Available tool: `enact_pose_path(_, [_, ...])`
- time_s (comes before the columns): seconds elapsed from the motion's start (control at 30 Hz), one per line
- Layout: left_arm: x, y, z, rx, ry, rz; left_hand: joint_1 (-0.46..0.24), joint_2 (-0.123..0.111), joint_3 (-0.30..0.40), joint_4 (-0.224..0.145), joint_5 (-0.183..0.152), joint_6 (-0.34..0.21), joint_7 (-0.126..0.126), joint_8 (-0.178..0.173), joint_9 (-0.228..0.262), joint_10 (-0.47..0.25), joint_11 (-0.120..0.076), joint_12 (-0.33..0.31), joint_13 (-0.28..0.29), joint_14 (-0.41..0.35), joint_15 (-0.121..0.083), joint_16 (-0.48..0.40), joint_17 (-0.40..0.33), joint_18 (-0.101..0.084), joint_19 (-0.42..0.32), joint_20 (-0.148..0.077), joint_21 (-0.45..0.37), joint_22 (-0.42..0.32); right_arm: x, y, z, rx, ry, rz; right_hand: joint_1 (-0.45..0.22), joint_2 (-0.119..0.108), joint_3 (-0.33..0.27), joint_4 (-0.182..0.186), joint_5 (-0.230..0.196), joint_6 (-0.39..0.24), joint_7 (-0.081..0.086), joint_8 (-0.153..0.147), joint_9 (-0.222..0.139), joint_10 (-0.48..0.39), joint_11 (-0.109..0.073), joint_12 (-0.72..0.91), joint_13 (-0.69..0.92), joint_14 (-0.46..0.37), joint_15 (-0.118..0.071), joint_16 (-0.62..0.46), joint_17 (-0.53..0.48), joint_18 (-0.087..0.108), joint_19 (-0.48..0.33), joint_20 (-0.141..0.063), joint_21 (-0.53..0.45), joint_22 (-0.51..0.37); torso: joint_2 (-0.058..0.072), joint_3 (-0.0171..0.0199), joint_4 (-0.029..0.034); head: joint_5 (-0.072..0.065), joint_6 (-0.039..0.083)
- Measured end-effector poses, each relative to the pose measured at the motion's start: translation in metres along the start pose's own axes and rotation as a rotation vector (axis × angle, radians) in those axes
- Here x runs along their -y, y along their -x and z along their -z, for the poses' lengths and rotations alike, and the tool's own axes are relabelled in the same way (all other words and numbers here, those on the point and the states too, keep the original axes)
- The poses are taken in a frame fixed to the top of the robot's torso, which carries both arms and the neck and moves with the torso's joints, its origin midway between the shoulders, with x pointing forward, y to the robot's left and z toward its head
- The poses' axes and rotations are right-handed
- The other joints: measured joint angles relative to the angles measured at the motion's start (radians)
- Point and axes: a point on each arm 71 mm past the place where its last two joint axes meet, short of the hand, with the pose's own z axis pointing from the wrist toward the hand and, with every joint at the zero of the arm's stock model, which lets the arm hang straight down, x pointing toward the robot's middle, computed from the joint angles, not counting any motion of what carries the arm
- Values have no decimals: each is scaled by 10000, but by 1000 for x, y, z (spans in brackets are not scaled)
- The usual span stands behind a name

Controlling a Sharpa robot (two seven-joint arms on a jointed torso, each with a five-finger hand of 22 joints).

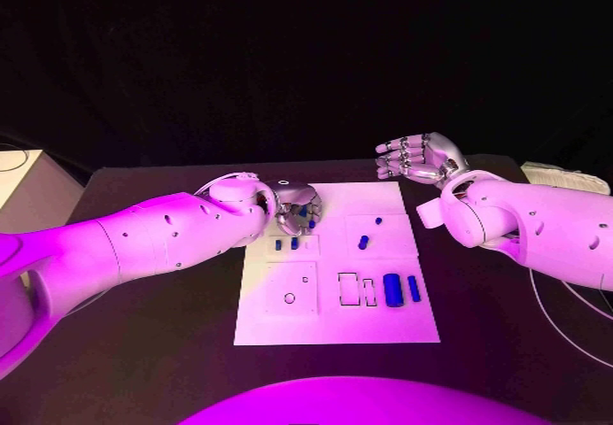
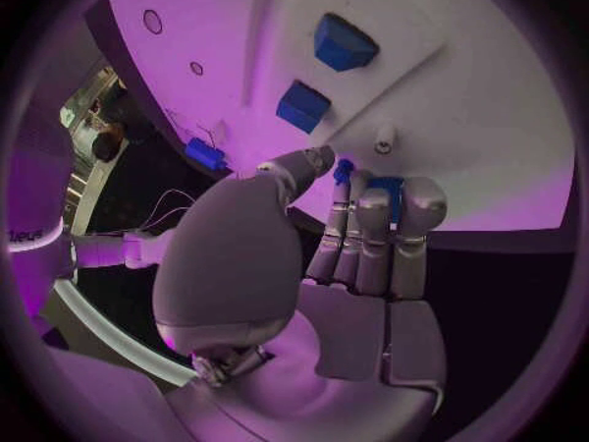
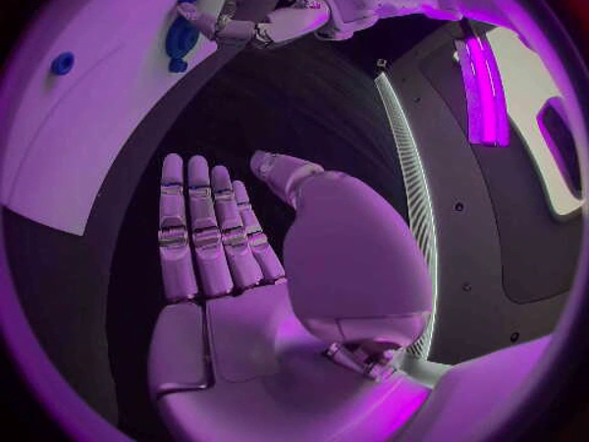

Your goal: Assemble the parts on the task board

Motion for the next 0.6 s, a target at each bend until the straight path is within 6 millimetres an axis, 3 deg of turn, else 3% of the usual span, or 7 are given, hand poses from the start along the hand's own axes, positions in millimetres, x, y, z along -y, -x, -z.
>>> enact_pose_path(0.43, [1,-2,-3,-56,-50,7,130,130,174,-52,0,240,17,-118,-31,235,-35,-54,-100,153,-9,254,153,2,84,-12,129,133,-1,0,0,-1,12,-2,0,0,0,0,0,0,0,0,0,0,0,0,0,0,0,0,1,0,0,0,0,1,-9,0,4,-12,-33])
enact_pose_path(0.6, [2,-3,-3,-62,-92,14,104,265,305,-79,-43,601,14,-118,-32,583,-87,-146,-198,385,-56,486,372,3,175,-31,233,253,-1,0,0,-1,17,-2,0,0,0,0,0,0,0,0,1,0,0,0,0,0,0,0,1,0,0,0,0,1,-16,3,11,8,-44])
